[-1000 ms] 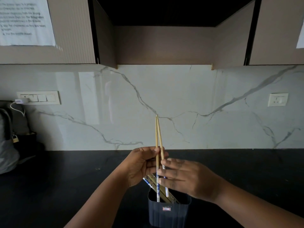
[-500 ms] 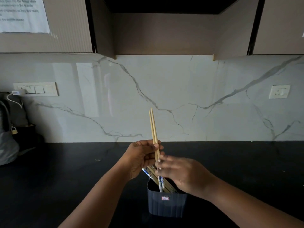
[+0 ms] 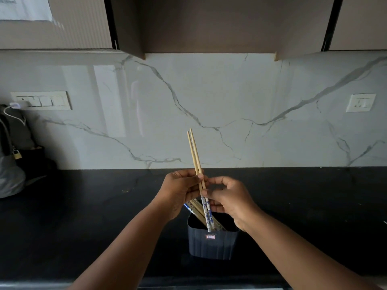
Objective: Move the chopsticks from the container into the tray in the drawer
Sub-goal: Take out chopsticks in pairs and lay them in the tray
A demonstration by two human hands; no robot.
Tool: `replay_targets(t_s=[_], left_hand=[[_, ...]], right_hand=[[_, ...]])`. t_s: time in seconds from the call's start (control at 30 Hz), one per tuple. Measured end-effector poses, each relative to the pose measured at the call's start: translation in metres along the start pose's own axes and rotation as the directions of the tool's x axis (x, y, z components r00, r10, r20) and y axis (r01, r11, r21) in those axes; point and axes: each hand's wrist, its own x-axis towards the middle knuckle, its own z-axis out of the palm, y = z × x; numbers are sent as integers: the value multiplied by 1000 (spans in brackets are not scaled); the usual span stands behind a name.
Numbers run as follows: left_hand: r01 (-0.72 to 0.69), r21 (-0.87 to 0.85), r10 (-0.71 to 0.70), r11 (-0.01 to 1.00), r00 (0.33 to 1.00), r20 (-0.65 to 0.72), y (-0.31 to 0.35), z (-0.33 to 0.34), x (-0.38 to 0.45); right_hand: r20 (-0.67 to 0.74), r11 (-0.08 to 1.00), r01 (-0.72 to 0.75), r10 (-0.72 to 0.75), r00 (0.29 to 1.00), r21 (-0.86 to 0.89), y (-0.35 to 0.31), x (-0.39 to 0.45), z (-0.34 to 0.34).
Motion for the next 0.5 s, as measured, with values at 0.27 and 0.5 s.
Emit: replay_targets(t_s=[0.27,0.5], left_hand=[[19,-12,-19,1000,1000,-18,-6,-5,3],[61,7,-61,998,998,-2,-12,-2,0]], right_hand=[[26,999,-26,27,999,-24,10,2,0],[180,977,-162,136,974,140,22,2,-4]])
